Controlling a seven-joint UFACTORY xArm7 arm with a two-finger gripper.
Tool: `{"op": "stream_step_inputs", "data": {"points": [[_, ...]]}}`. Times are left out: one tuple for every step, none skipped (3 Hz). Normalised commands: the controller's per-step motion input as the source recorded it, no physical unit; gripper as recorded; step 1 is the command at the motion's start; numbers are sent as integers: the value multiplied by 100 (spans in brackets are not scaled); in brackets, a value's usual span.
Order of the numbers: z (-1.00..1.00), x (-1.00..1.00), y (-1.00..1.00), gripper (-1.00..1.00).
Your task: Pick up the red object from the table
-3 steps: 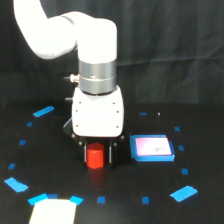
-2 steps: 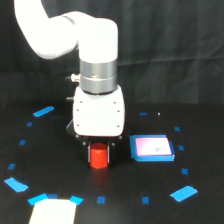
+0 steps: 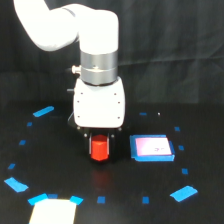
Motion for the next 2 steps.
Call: {"op": "stream_step_inputs", "data": {"points": [[100,-29,55,-86],[100,-3,67,-98]]}}
